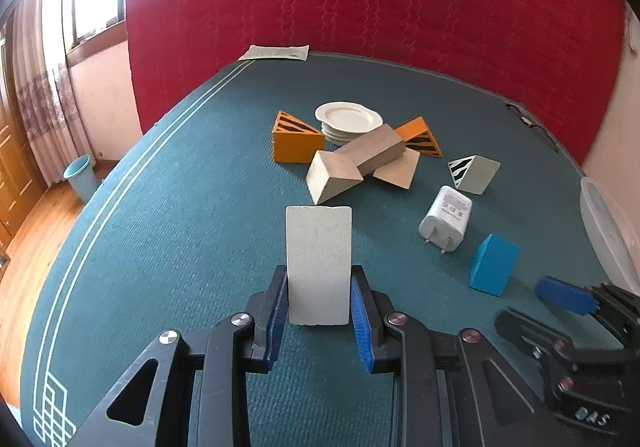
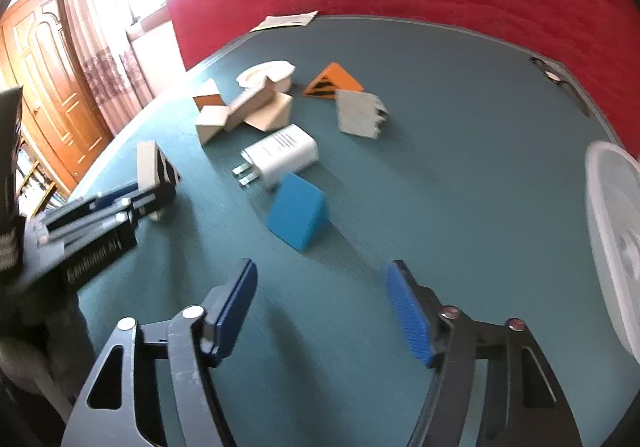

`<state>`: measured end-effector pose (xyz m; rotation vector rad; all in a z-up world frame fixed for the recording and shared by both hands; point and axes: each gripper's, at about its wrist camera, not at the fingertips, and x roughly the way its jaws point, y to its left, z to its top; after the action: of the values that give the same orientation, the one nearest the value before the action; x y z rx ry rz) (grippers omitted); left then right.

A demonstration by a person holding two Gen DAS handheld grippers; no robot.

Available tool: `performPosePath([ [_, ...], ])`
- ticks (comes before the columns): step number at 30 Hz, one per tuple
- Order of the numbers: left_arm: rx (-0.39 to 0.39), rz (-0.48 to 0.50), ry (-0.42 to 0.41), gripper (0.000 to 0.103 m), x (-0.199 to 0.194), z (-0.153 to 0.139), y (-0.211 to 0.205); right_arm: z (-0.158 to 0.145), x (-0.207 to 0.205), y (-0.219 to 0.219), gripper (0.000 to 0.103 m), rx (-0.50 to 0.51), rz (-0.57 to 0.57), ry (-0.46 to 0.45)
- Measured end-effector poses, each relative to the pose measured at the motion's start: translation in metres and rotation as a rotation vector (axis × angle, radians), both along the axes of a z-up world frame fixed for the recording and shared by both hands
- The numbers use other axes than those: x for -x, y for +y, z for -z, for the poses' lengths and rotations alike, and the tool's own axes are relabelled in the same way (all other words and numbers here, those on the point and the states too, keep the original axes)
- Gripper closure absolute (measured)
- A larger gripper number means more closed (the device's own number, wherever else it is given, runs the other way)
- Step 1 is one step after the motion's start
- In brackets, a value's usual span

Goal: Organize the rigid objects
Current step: 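Grasp the blue wedge with the right gripper while the left gripper grasps the white block, then carry the blue wedge with the right gripper over the clear bowl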

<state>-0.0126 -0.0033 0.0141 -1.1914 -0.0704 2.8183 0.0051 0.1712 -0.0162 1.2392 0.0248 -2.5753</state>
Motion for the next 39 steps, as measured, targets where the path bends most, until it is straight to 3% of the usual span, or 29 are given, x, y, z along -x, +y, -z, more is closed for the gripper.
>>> performPosePath([
  [8,-0.001,-0.003,-0.011,0.072,0.002,0.001,-0.002,0.001,0.025,-0.024,0.045,-0.01,0.03,0.022],
  [15,0.001,-0.001,-0.013,0.072,-0.002,0.002,-0.006,0.003,0.028,-0.03,0.066,-0.074,0.074,0.066],
  [39,0.018,-0.006,-0.021,0.072,0.001,0.001,-0.002,-0.014,-0.014,0.016,0.067,-0.01,0.097,0.086],
])
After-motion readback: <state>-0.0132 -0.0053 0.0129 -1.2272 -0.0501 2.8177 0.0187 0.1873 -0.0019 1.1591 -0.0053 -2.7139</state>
